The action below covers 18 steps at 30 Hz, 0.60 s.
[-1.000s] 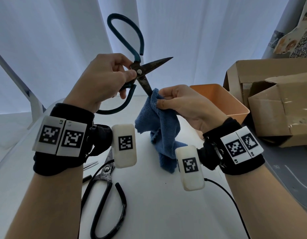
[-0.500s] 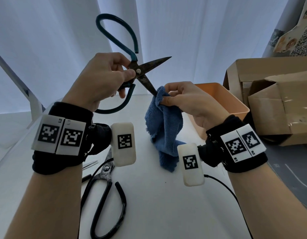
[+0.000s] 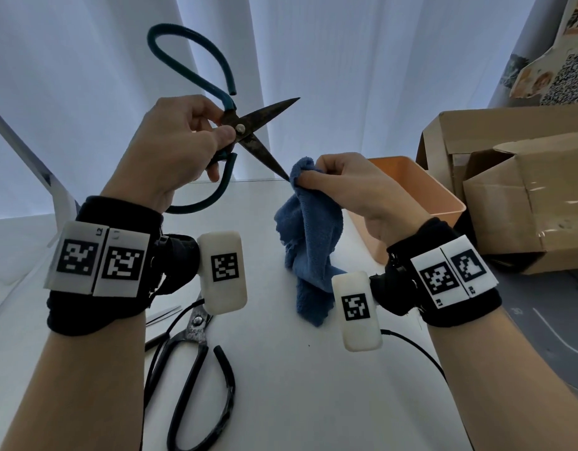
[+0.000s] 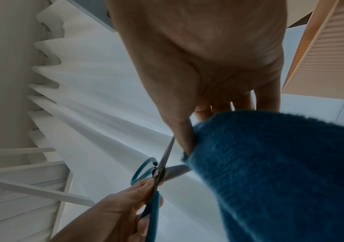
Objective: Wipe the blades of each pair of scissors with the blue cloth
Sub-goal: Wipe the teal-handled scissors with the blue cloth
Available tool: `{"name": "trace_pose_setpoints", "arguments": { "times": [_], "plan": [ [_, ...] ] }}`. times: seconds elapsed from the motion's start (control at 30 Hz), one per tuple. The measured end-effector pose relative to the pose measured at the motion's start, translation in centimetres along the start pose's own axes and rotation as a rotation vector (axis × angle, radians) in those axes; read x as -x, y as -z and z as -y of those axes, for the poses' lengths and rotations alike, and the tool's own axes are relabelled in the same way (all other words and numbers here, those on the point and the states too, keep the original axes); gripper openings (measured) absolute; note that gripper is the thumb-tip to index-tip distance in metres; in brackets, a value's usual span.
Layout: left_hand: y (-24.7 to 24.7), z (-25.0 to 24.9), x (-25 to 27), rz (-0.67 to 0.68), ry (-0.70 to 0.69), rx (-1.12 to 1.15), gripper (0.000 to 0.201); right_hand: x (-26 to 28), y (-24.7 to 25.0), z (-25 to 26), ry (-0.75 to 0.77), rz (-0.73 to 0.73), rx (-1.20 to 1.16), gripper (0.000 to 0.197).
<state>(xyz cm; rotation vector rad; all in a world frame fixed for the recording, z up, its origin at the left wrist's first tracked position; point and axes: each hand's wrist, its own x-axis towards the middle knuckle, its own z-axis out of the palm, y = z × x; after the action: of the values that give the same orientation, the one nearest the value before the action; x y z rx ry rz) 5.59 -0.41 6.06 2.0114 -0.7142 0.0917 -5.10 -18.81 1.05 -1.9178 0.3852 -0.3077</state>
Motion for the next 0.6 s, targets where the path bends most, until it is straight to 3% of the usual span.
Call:
{"name": "trace_pose_setpoints", "arguments": {
  "times": [0.13, 0.37, 0.6],
  "plan": [
    [0.4, 0.2, 0.0, -0.007, 0.015, 0.001, 0.004, -0.1, 0.1, -0.1, 0.031, -0.123, -0.145, 0.007],
    [0.0, -0.5, 0.2, 0.152, 0.039, -0.006, 0.008, -0.3, 0.1, -0.3, 0.074, -0.211, -0.164, 0.021],
    [-1.2, -0.8, 0.5, 0.199, -0.004, 0.008, 0.007, 0.3, -0.8, 0.5, 0.137, 0.001, -0.492, 0.017]
  ]
}}
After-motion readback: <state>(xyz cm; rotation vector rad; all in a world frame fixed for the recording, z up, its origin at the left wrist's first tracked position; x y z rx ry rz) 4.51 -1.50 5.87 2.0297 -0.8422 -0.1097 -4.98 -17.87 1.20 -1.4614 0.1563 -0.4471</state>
